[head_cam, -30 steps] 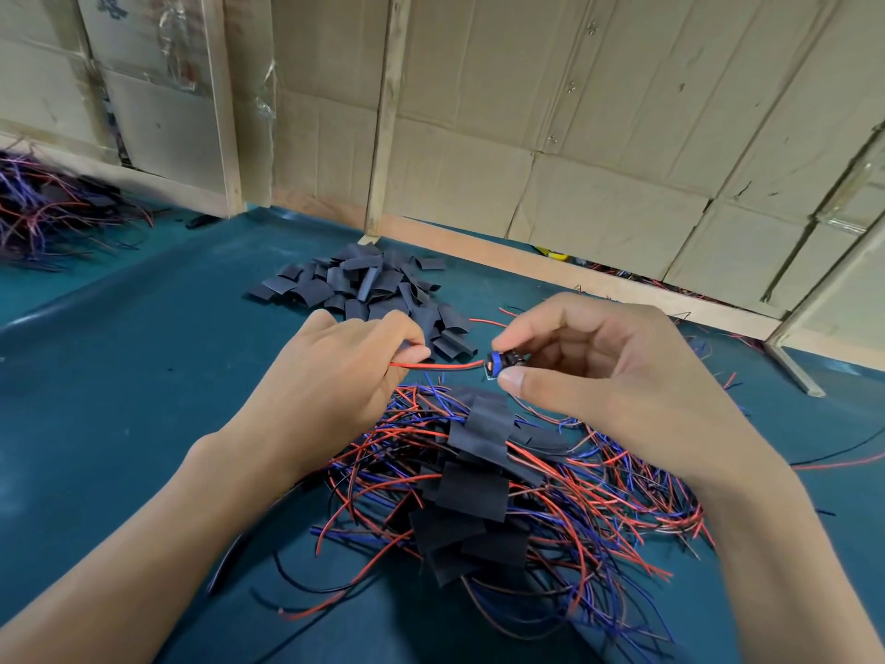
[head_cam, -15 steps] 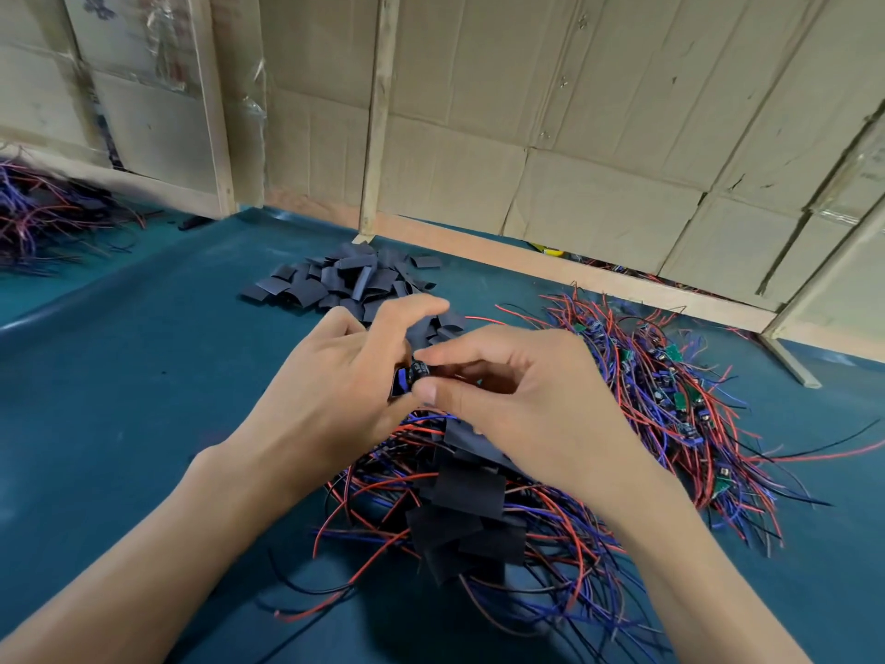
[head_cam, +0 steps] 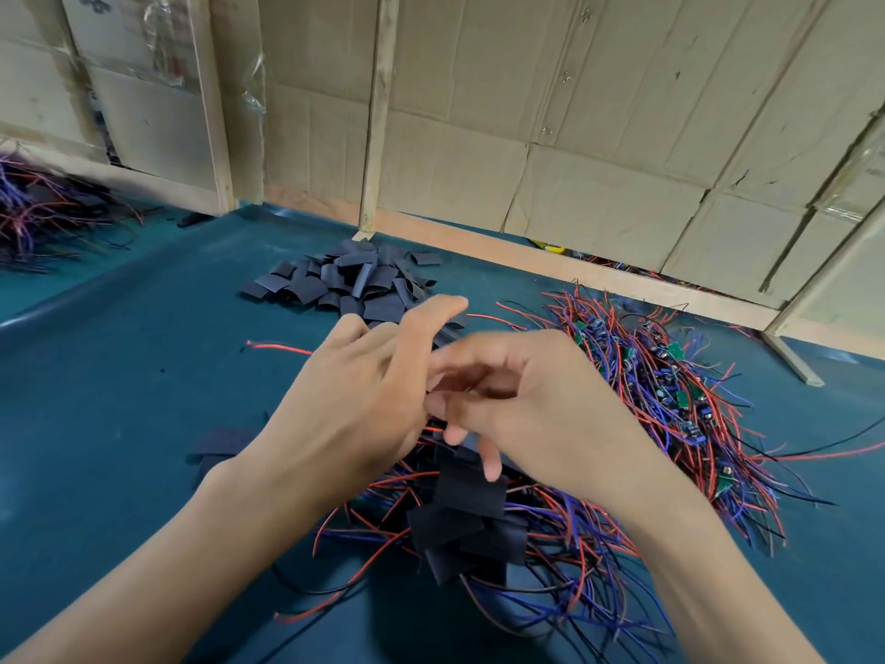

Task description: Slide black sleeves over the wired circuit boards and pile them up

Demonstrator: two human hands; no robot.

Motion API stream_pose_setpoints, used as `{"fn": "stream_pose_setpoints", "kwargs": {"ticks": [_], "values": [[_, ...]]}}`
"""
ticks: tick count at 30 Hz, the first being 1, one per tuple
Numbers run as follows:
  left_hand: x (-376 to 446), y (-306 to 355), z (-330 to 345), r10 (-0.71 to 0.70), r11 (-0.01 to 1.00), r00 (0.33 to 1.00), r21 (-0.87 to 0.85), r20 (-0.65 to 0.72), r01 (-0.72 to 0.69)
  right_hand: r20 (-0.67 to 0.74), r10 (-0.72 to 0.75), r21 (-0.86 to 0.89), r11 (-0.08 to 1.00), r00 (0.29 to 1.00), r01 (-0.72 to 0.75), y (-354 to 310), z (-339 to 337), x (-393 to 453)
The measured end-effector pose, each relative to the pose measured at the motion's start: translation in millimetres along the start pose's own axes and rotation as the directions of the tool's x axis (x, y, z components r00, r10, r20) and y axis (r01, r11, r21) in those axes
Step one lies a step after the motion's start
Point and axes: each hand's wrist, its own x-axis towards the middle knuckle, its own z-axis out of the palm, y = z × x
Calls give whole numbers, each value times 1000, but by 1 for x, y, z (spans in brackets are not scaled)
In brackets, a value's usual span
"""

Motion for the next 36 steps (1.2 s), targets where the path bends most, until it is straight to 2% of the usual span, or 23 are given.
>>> {"fn": "stream_pose_setpoints", "kwargs": {"ticks": [5,11,15,23,28,32,36], "values": [[1,15,10,-23,990,997,-135,70,32,-65,51,79,996,997,-45,4,-15,4],[-4,18,20,47,998,997,-40,69,-44,-44,78,-22,997,996,-79,8,-17,5],[-5,15,23,82,997,994,-17,71,-81,-12,97,3,995,995,-97,13,-10,6],[-6,14,20,95,995,990,24,103,-98,-59,69,55,996,996,-65,21,0,11],[-6,12,16,63,998,985,-8,163,-62,73,95,40,994,993,-98,19,-4,10],[-7,12,15,85,995,983,41,164,-93,64,108,-38,994,992,-105,18,0,11],[-8,13,19,80,997,983,-9,162,-80,122,106,-44,994,987,-102,15,-17,9]]}}
